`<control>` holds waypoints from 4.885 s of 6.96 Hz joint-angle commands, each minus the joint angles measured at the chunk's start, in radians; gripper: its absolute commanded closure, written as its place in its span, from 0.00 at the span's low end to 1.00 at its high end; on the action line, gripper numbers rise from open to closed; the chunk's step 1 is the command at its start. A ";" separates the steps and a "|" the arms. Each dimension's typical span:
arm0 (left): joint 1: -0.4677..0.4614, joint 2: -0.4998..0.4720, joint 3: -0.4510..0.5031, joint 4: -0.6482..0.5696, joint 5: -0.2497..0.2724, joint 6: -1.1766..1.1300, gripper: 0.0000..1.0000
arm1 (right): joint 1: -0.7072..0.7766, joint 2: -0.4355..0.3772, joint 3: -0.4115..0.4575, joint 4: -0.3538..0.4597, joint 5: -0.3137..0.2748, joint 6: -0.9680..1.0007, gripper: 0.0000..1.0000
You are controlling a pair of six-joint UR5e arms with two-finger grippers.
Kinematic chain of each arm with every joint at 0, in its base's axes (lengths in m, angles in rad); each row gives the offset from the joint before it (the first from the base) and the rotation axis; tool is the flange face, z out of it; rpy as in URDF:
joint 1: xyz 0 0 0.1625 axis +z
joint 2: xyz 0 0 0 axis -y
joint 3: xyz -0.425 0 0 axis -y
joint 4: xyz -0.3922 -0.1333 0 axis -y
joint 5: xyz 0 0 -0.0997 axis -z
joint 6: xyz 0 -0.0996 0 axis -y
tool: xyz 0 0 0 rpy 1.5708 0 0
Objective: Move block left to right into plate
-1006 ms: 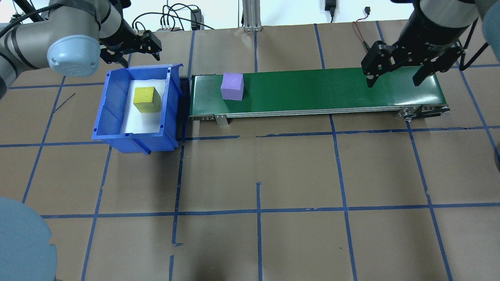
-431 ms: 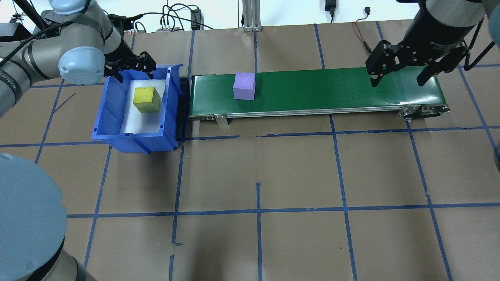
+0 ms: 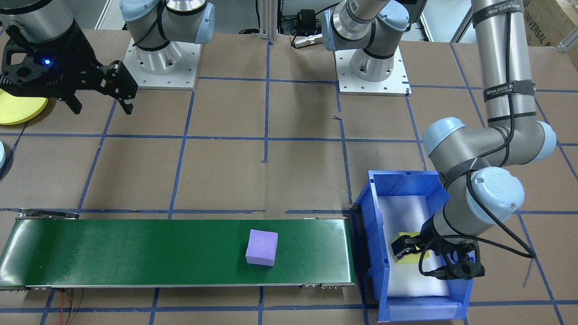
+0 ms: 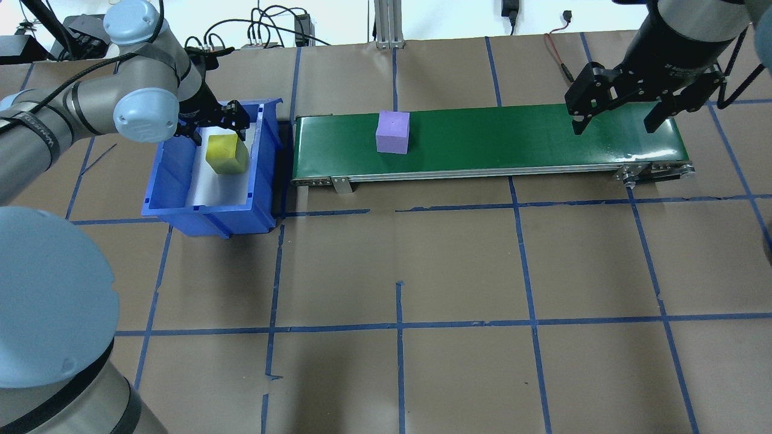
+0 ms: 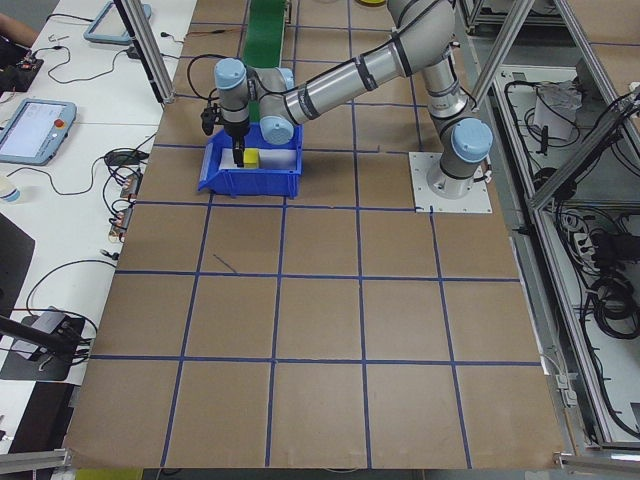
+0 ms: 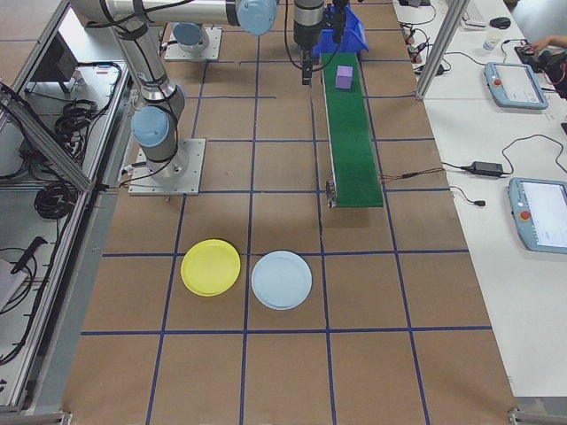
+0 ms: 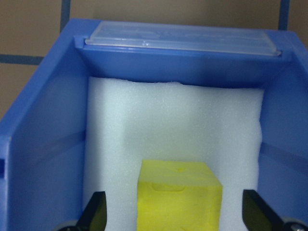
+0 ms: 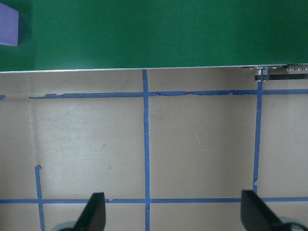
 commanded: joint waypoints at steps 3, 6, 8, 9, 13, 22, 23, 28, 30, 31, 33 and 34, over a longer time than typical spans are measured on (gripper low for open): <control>0.000 -0.007 -0.084 0.085 0.004 0.104 0.64 | 0.000 0.000 0.000 0.002 -0.001 0.000 0.00; -0.003 0.211 -0.052 0.029 -0.004 0.090 0.69 | 0.000 -0.002 0.000 0.002 -0.003 0.003 0.00; -0.037 0.322 -0.046 0.021 -0.097 0.072 0.69 | -0.018 0.005 -0.012 -0.018 0.013 0.003 0.00; -0.085 0.329 -0.040 0.020 -0.097 -0.007 0.69 | -0.047 0.012 -0.021 -0.027 0.014 0.003 0.00; -0.207 0.169 -0.041 0.097 -0.102 -0.215 0.69 | -0.147 0.312 -0.075 -0.244 0.058 -0.052 0.00; -0.308 0.092 0.000 0.190 -0.090 -0.293 0.00 | -0.172 0.497 -0.063 -0.516 0.339 -0.048 0.00; -0.304 0.169 0.002 0.074 -0.090 -0.293 0.00 | -0.172 0.498 -0.057 -0.516 0.341 -0.046 0.00; -0.183 0.468 -0.018 -0.372 -0.039 -0.293 0.00 | -0.163 0.494 -0.031 -0.513 0.338 -0.034 0.00; -0.181 0.501 -0.015 -0.405 -0.036 -0.295 0.00 | -0.163 0.497 -0.026 -0.519 0.336 -0.046 0.00; -0.181 0.502 -0.017 -0.411 -0.033 -0.302 0.00 | -0.163 0.498 -0.025 -0.519 0.338 -0.041 0.00; -0.182 0.513 -0.031 -0.433 -0.028 -0.296 0.00 | -0.163 0.505 -0.019 -0.522 0.324 -0.061 0.00; -0.172 0.531 -0.026 -0.480 0.037 -0.295 0.00 | -0.164 0.511 -0.018 -0.522 0.323 -0.063 0.00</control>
